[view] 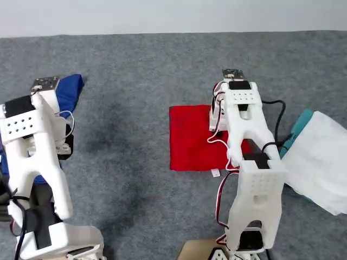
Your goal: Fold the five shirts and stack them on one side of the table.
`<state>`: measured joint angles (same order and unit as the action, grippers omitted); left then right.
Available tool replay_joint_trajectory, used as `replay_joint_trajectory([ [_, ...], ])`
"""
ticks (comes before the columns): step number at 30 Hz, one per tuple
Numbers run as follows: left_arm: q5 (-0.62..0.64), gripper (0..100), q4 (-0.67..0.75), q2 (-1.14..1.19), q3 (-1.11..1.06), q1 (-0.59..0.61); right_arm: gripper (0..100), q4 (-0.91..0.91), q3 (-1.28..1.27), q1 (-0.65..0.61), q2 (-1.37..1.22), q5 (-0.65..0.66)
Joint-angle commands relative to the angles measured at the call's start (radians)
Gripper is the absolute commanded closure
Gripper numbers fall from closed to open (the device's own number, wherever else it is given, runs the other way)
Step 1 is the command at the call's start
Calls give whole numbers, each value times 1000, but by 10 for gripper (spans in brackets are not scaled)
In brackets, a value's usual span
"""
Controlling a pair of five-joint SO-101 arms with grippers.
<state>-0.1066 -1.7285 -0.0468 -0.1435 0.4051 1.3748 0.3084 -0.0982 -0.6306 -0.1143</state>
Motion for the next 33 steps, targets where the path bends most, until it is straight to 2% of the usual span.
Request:
replay_joint_trajectory([
  [1,6,994,-20,-46,2,0,982,50,72,-30,-2,69],
  [10,6,994,-20,-46,2,0,988,323,338,-28,-2,301],
  [13,6,994,-21,-46,2,0,988,291,414,-35,-18,474],
  [19,6,994,-23,-46,-1,2,988,76,439,-33,-88,859],
  [23,6,994,-23,-46,-1,2,988,-50,439,-36,-130,1036],
  [27,6,994,-23,-46,-1,0,967,-111,439,-36,-145,1062],
  [29,6,994,-23,-46,-1,0,898,-79,448,-30,-133,1056],
  [33,6,994,-23,-46,-2,5,775,-41,459,-28,-88,848],
])
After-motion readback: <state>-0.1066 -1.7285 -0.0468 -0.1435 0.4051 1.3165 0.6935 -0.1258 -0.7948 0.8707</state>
